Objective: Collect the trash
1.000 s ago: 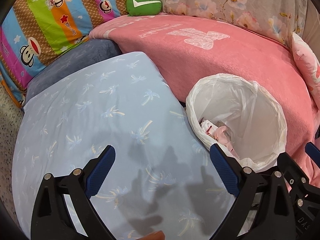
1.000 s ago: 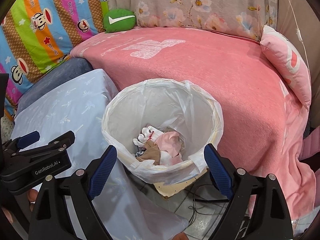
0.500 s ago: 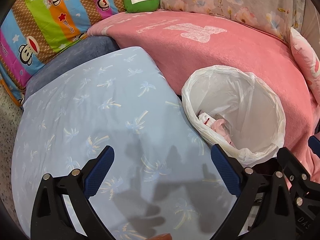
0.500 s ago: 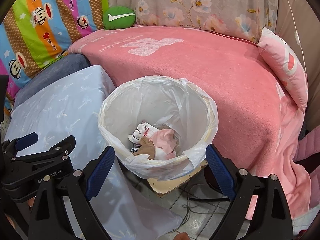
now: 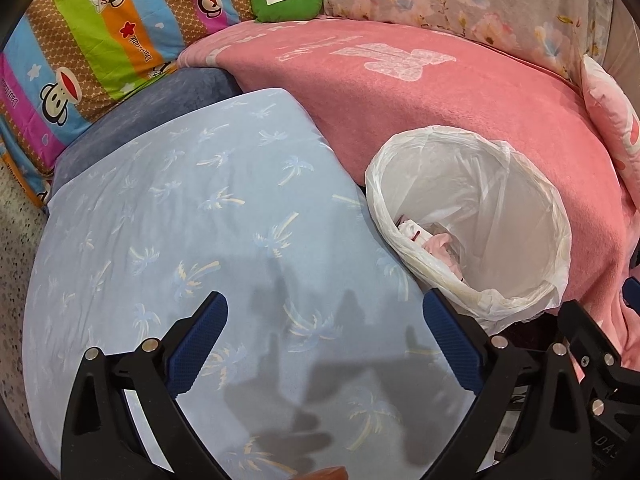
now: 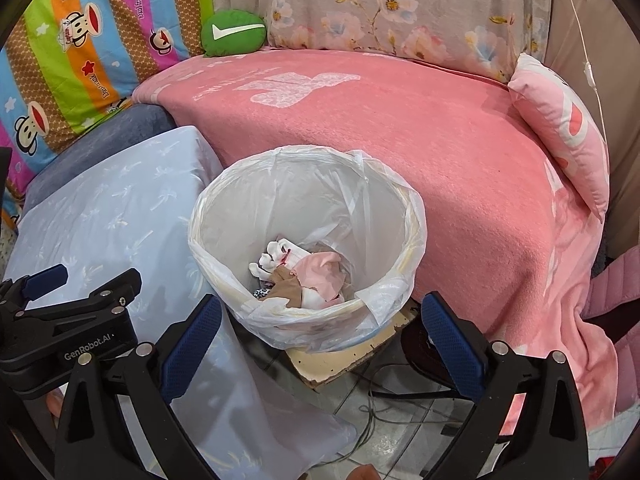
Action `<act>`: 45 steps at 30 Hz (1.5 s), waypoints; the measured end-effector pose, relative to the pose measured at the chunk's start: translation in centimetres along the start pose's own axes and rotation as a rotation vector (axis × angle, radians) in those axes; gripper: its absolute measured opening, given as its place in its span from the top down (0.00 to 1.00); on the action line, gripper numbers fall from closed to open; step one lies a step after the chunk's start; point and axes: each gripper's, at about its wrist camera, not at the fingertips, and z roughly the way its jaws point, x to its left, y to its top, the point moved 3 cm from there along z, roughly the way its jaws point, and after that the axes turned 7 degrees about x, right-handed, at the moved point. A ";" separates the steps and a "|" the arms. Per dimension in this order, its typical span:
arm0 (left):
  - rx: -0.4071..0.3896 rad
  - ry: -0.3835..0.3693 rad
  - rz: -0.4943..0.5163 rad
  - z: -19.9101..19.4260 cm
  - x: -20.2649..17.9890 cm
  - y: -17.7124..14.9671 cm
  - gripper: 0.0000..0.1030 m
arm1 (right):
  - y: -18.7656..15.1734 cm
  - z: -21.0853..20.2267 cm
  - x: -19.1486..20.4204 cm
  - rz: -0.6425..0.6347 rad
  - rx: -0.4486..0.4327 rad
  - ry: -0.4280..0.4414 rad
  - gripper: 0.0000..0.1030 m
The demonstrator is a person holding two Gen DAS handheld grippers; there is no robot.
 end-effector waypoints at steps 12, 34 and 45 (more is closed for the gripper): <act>0.001 0.006 -0.001 -0.1 0.0 -0.2 0.09 | -0.2 0.0 0.0 -0.007 0.002 -0.014 0.05; 0.001 0.020 -0.020 -0.2 -0.2 -0.5 0.09 | -0.6 0.1 0.0 -0.012 0.014 -0.024 0.05; 0.008 0.015 -0.026 -0.3 -0.1 -0.5 0.09 | -0.6 0.2 -0.1 -0.012 0.015 -0.025 0.05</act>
